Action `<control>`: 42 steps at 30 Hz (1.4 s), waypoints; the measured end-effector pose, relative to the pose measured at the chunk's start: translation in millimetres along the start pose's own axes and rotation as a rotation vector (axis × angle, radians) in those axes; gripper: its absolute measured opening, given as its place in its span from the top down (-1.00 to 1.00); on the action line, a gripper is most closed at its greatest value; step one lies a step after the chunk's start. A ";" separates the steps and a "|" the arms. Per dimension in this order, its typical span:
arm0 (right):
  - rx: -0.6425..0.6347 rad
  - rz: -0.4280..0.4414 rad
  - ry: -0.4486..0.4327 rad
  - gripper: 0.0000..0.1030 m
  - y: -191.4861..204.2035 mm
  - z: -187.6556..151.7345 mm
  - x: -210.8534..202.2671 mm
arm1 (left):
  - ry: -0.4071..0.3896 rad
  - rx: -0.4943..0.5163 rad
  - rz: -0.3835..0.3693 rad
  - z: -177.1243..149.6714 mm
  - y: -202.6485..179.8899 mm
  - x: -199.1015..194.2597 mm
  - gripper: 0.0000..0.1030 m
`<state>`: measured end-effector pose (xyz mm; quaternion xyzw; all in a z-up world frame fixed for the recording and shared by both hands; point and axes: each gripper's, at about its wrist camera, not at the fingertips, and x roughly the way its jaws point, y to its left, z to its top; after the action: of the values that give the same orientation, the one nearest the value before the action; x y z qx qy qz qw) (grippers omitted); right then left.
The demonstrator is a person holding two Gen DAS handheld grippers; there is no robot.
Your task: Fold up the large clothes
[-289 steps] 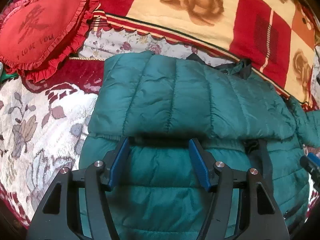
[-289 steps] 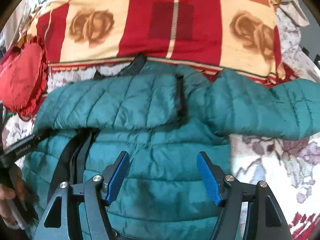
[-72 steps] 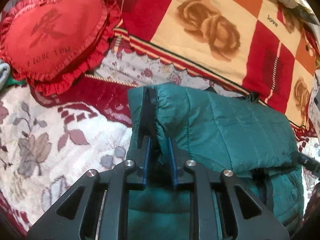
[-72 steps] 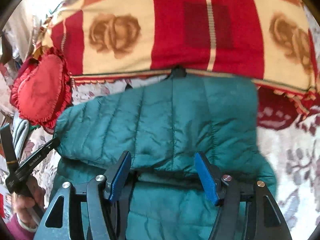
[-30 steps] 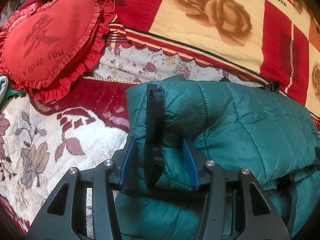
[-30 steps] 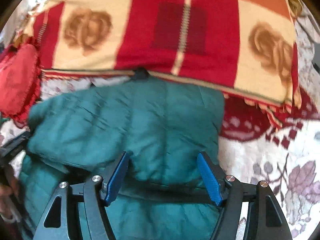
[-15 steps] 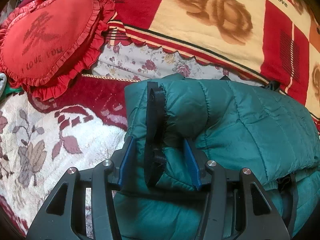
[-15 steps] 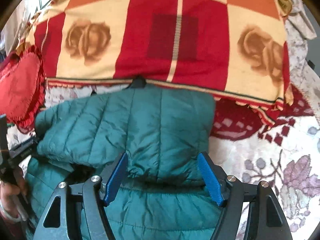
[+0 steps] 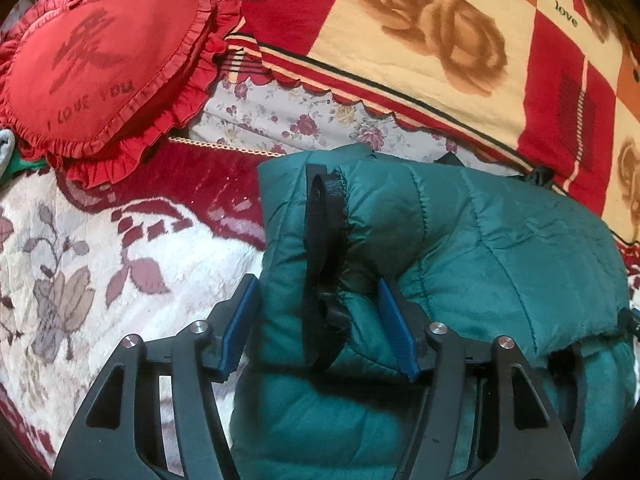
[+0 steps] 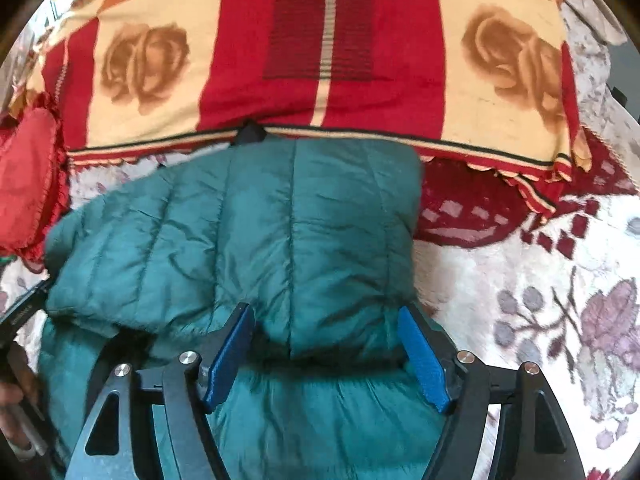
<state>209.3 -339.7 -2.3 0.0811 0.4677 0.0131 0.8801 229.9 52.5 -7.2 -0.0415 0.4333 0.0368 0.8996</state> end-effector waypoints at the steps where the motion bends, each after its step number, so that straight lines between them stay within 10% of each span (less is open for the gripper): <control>1: -0.002 0.003 -0.006 -0.40 -0.7 -2.9 -7.1 | -0.004 0.006 -0.004 -1.8 1.3 -6.5 -0.18; 42: 0.002 0.103 0.031 -0.51 5.7 -162.1 -115.8 | 0.042 0.033 -0.099 -165.3 25.6 -145.7 -0.18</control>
<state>10.7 -324.3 4.6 0.1058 0.4766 0.0593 0.8707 8.3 55.9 3.0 -0.0487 0.4500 -0.0157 0.8916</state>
